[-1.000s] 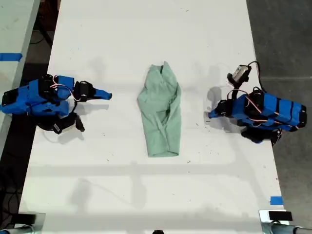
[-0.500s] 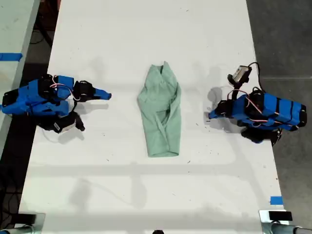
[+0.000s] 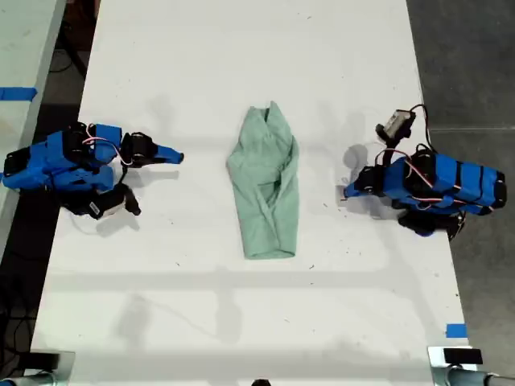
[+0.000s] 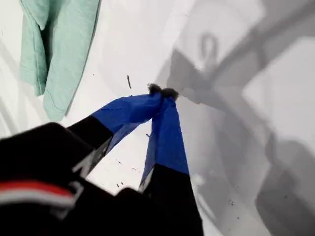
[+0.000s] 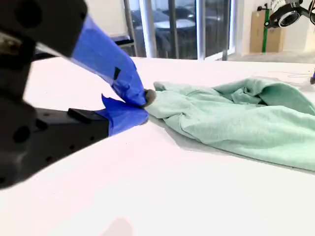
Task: Fold t shirt
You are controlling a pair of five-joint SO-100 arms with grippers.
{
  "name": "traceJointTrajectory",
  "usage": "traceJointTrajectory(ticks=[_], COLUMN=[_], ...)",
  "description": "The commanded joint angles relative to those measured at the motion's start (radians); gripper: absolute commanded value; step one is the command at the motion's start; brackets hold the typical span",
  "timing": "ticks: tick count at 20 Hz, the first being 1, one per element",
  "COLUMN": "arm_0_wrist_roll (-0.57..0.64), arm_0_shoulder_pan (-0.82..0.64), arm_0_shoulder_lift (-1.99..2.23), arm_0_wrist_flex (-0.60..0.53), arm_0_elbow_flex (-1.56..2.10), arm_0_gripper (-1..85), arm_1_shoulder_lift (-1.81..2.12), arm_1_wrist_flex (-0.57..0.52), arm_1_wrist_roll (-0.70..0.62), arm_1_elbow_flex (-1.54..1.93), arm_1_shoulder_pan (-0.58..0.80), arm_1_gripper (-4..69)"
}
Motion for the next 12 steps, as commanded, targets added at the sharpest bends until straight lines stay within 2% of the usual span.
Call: traceJointTrajectory(ticks=[1, 12], arm_0_wrist_roll=[-0.015, -0.02], arm_0_shoulder_pan=[-0.011, -0.012], arm_0_shoulder_lift=[0.011, 0.011], arm_0_wrist_flex=[0.0, 0.002], arm_0_elbow_flex=[0.011, 0.012], arm_0_gripper=[-0.2, -0.2], arm_1_shoulder_lift=[0.009, 0.009], arm_1_wrist_flex=[0.014, 0.014], arm_1_wrist_roll=[-0.003, -0.015], arm_1_elbow_flex=[0.011, 0.011], arm_1_shoulder_pan=[-0.011, -0.003], arm_1_gripper=[-1.9, -1.9])
